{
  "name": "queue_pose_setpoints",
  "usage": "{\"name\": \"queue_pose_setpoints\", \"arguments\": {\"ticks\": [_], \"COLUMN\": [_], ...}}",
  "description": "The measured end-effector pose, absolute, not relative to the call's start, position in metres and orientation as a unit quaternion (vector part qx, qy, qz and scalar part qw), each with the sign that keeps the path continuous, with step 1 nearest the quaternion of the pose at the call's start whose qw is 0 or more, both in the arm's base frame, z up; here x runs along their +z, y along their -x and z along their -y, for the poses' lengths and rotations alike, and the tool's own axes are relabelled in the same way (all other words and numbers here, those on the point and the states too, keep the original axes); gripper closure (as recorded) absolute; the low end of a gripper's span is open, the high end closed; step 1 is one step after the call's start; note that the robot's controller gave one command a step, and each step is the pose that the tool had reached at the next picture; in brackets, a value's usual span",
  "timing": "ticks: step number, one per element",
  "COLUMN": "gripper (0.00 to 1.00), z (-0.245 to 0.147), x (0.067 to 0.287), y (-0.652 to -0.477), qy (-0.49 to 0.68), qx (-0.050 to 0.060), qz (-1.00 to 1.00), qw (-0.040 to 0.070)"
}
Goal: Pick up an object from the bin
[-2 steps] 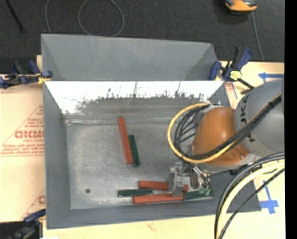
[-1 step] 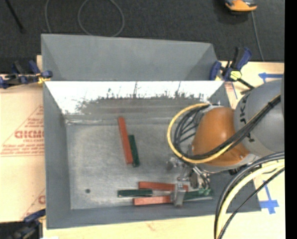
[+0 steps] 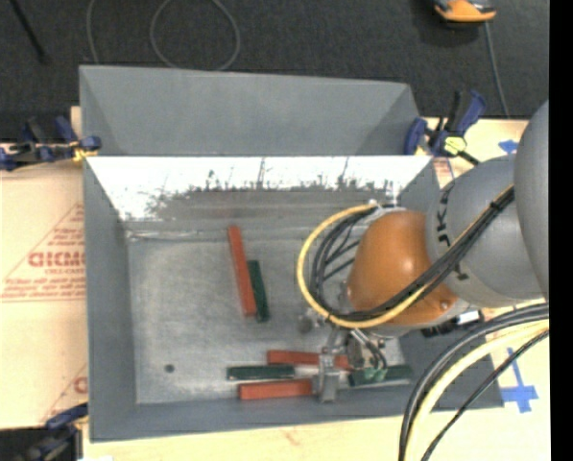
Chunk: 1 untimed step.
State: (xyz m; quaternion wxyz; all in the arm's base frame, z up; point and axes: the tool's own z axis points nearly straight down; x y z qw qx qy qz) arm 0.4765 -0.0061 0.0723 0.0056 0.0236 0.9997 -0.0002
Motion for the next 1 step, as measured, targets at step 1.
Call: {"name": "queue_pose_setpoints", "arguments": {"ticks": [1], "gripper": [1.00], "z": [0.0070], "x": [0.0720], "y": [-0.4758], "qy": [-0.025], "qx": [0.000], "qz": [-1.000], "qw": [0.005]}}
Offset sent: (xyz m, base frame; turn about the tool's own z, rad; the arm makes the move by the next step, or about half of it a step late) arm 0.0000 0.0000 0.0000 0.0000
